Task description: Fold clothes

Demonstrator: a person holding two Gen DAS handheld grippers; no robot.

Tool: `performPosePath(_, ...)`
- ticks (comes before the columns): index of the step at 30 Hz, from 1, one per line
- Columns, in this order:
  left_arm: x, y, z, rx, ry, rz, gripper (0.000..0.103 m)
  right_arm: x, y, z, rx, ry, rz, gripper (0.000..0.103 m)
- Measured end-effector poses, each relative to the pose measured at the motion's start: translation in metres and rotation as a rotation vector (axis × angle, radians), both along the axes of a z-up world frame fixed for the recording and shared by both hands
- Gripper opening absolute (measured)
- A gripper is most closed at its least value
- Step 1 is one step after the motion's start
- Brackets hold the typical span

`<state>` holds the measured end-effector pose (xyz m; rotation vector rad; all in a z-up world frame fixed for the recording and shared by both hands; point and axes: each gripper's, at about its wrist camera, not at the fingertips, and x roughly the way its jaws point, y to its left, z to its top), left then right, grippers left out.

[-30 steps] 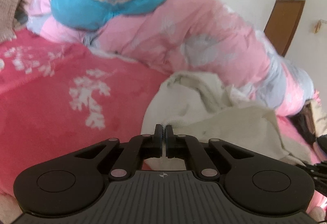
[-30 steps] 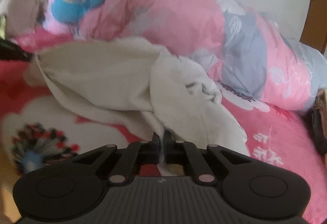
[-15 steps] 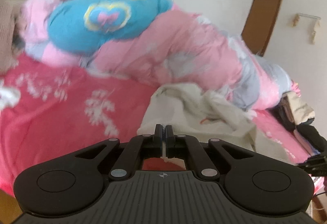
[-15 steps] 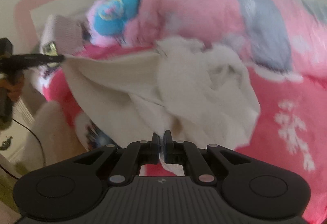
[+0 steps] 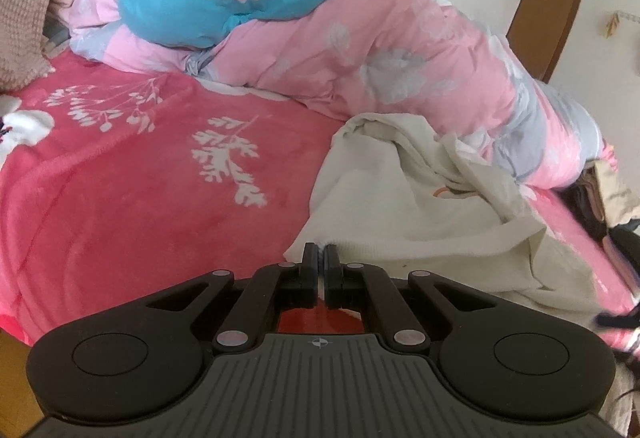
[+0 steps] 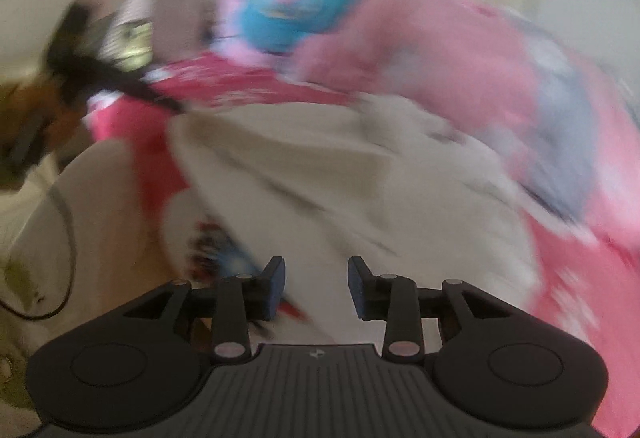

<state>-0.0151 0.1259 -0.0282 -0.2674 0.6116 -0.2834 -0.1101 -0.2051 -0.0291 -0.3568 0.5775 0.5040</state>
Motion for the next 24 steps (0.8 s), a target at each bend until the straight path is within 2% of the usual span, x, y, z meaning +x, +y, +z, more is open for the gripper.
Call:
performPosePath(1, -0.001, 0.001, 0.000, -0.010, -0.002, 0.005, 0.000, 0.001, 0.018, -0.008, -0.020, -0.018, 0.050, 0.037)
performPosePath(13, -0.012, 0.005, -0.004, -0.062, -0.060, -0.014, 0.000, 0.036, 0.132, -0.070, -0.280, -0.137, 0.149, 0.029)
performPosePath(14, -0.012, 0.006, -0.005, -0.072, -0.061, -0.014, 0.000, 0.036, 0.130, -0.067, -0.266, -0.127, 0.139, 0.028)
performPosePath(16, -0.012, 0.008, -0.007, -0.084, -0.059, -0.012, 0.000, 0.038, 0.128, -0.064, -0.244, -0.115, 0.121, 0.017)
performPosePath(23, -0.014, 0.012, -0.008, -0.099, -0.065, -0.018, 0.000, 0.038, 0.139, -0.062, -0.231, -0.133, 0.135, 0.009)
performPosePath(24, -0.016, 0.012, -0.008, -0.092, -0.067, -0.025, 0.000, 0.039, 0.137, -0.058, -0.205, -0.112, 0.142, 0.003)
